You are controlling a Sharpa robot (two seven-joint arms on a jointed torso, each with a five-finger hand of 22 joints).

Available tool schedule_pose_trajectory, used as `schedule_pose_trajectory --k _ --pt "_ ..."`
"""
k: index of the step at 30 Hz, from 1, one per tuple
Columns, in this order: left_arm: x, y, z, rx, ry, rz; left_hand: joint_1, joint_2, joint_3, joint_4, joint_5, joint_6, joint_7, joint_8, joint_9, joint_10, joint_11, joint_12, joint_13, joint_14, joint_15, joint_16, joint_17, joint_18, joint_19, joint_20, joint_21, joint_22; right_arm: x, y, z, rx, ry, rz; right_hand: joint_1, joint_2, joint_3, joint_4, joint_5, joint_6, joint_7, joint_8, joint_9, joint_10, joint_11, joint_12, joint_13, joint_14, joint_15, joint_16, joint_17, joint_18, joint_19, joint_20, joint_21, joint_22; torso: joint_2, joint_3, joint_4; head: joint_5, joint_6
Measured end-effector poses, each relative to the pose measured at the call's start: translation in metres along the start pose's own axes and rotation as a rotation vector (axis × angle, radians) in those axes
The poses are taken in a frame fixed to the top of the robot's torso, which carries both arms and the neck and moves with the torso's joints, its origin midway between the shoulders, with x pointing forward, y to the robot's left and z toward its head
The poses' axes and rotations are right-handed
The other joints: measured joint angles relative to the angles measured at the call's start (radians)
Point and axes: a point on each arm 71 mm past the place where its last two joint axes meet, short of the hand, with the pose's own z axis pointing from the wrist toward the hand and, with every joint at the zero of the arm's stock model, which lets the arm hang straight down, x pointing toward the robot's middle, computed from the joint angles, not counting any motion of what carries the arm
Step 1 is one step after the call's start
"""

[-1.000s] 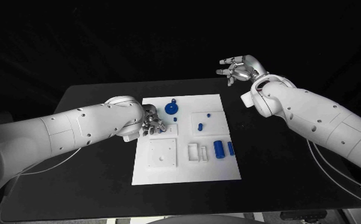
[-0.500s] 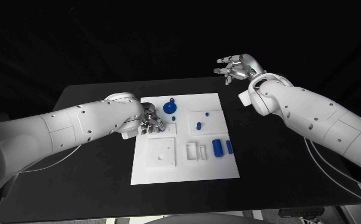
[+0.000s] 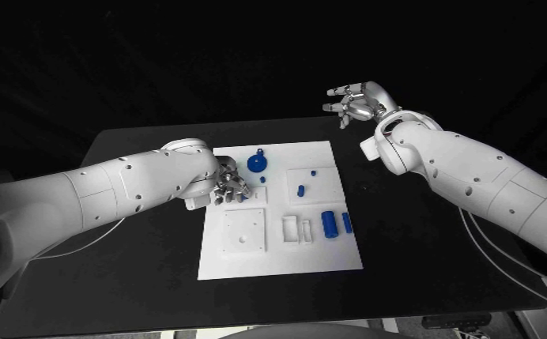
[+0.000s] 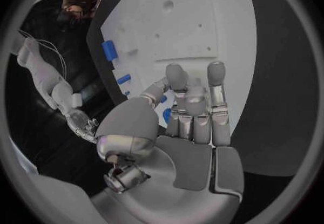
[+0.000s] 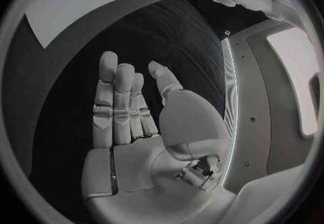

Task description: Assemble the parts on the task board

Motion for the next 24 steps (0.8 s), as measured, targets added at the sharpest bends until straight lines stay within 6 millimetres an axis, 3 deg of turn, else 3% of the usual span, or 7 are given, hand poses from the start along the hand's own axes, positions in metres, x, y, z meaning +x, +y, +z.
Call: schedule_pose_trajectory --k 2,6,24 --pt "0.0012 -0.0003 0.0004 0.000 0.005 0.000 -0.003 0.008 -0.004 0.011 -0.021 0.013 0.000 0.005 0.000 0.007 0.007 0.001 0.000 0.000 0.000 0.000 0.001 0.000 0.000 0.000 0.000 0.000 0.0000 -0.0001 0.0000 0.000 0.000 0.000 0.000 0.000 0.000 0.000 0.000 0.000 0.000 0.000 0.000 0.000 0.000 0.000 0.000 0.000 0.000 0.000 0.000 0.000 0.000 0.000 0.000 0.000 0.000 0.0000 0.0000 0.000 0.000" --pt "0.0021 -0.0007 0.0006 0.000 0.011 -0.002 -0.002 0.017 -0.011 0.020 -0.025 0.014 0.000 0.005 0.002 0.007 0.007 0.004 -0.001 0.000 0.000 0.004 0.001 0.000 0.004 -0.004 0.000 0.000 0.0000 -0.0003 0.0000 0.000 0.001 -0.002 0.000 0.000 0.003 -0.003 0.005 0.000 0.000 0.000 0.000 0.000 0.000 0.000 0.000 0.000 0.000 0.000 0.000 0.000 0.000 0.000 0.000 0.000 -0.001 -0.0003 -0.0001 -0.001 0.002" --pt "-0.0011 -0.0002 0.0005 -0.001 0.007 -0.017 0.003 0.012 -0.016 0.026 -0.048 0.014 0.000 0.005 0.006 0.007 0.007 0.004 -0.005 0.000 0.000 0.004 0.001 0.000 0.004 -0.004 -0.004 0.000 0.0005 -0.0016 -0.0006 0.002 0.004 -0.005 0.000 0.000 0.011 -0.003 0.012 0.000 0.000 0.000 0.000 0.000 0.000 0.000 -0.001 0.000 0.000 0.000 0.000 0.000 0.000 0.000 0.000 0.001 0.000 -0.0009 0.0002 -0.003 0.004"
